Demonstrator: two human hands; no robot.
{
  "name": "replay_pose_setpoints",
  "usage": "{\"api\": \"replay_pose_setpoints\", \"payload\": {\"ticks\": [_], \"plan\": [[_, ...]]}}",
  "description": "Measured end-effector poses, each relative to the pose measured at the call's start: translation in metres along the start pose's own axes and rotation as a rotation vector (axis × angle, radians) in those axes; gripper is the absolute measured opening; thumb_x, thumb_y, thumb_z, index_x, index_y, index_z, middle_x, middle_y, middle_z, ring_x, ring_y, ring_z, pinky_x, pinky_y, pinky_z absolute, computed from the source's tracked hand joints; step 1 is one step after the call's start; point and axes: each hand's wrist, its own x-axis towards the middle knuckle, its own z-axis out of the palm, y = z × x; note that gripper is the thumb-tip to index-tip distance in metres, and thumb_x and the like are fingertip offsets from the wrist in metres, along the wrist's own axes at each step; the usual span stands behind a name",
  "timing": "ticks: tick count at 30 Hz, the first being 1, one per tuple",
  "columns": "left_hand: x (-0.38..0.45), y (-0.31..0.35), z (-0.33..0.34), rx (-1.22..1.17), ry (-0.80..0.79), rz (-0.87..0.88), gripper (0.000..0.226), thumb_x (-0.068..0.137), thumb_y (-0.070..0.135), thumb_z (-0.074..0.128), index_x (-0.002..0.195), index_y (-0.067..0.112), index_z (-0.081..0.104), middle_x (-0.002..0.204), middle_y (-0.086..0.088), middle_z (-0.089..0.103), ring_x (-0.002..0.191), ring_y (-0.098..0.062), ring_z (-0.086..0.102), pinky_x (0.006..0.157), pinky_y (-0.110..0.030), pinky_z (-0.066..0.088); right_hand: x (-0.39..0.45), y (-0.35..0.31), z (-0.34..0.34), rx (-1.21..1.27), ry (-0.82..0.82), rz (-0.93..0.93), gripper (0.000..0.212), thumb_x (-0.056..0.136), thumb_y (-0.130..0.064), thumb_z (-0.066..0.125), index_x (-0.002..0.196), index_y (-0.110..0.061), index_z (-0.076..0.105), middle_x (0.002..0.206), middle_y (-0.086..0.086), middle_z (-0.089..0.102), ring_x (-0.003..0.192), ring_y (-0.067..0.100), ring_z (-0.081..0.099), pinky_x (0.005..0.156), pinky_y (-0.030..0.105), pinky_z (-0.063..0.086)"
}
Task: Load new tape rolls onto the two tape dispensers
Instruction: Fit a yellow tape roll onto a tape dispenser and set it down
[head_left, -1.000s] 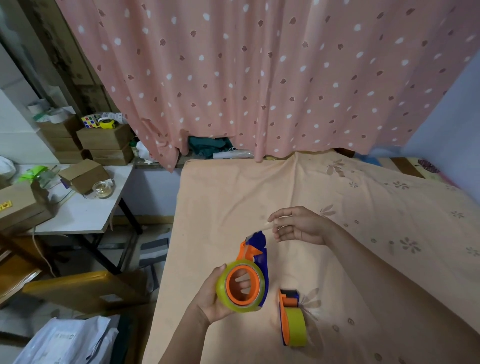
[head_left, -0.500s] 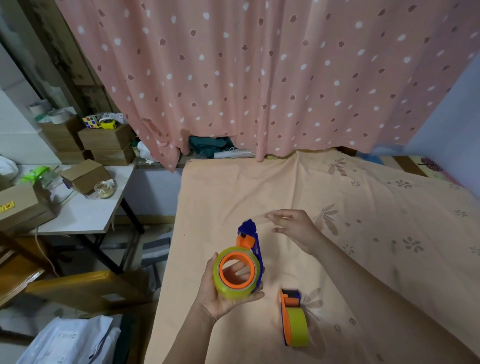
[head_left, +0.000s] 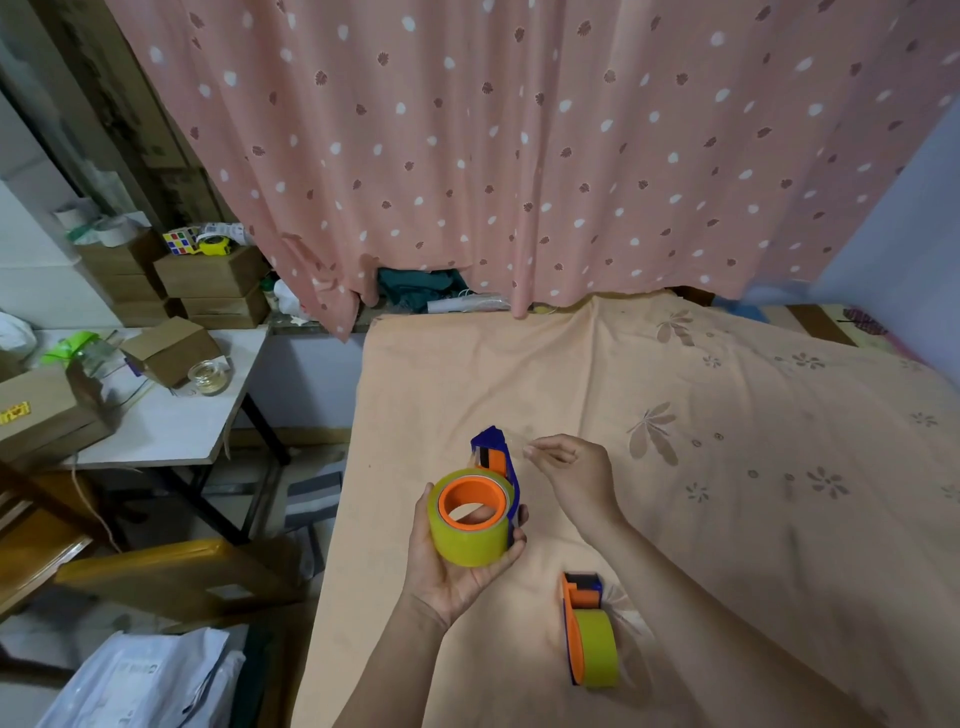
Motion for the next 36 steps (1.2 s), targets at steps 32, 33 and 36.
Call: {"api": "replay_pose_setpoints", "payload": {"ticks": [32, 33, 36], "plan": [[0.002, 0.001, -0.021, 0.277, 0.149, 0.012, 0.069, 0.084, 0.058, 0.07, 0.134, 0.011, 0.064, 0.143, -0.025, 0.056, 0.128, -0.047, 0.056, 0.11, -0.06, 0.041, -0.057, 0.018, 0.016, 0.153, -0.332, 0.297, 0.016, 0.092, -0.026, 0.066, 0.103, -0.021, 0.076, 0.097, -0.001, 0.078, 0.092, 0.012, 0.073, 0.074, 0.021, 0.058], [0.001, 0.0, -0.022, 0.323, 0.169, 0.005, 0.065, 0.084, 0.058, 0.07, 0.133, 0.015, 0.066, 0.143, -0.023, 0.058, 0.128, -0.046, 0.057, 0.111, -0.062, 0.04, -0.06, 0.025, 0.017, 0.153, -0.339, 0.333, 0.018, 0.088, -0.02, 0.069, 0.104, -0.022, 0.076, 0.098, -0.003, 0.078, 0.093, 0.011, 0.073, 0.07, 0.017, 0.057], [0.001, -0.006, -0.029, 0.476, 0.287, -0.035, 0.058, 0.082, 0.061, 0.071, 0.122, 0.019, 0.073, 0.134, -0.021, 0.065, 0.12, -0.046, 0.063, 0.107, -0.064, 0.044, -0.069, 0.047, 0.03, 0.112, -0.235, 0.507, 0.018, 0.083, -0.01, 0.071, 0.1, -0.015, 0.076, 0.094, 0.005, 0.078, 0.092, 0.021, 0.073, 0.066, 0.025, 0.058]]}}
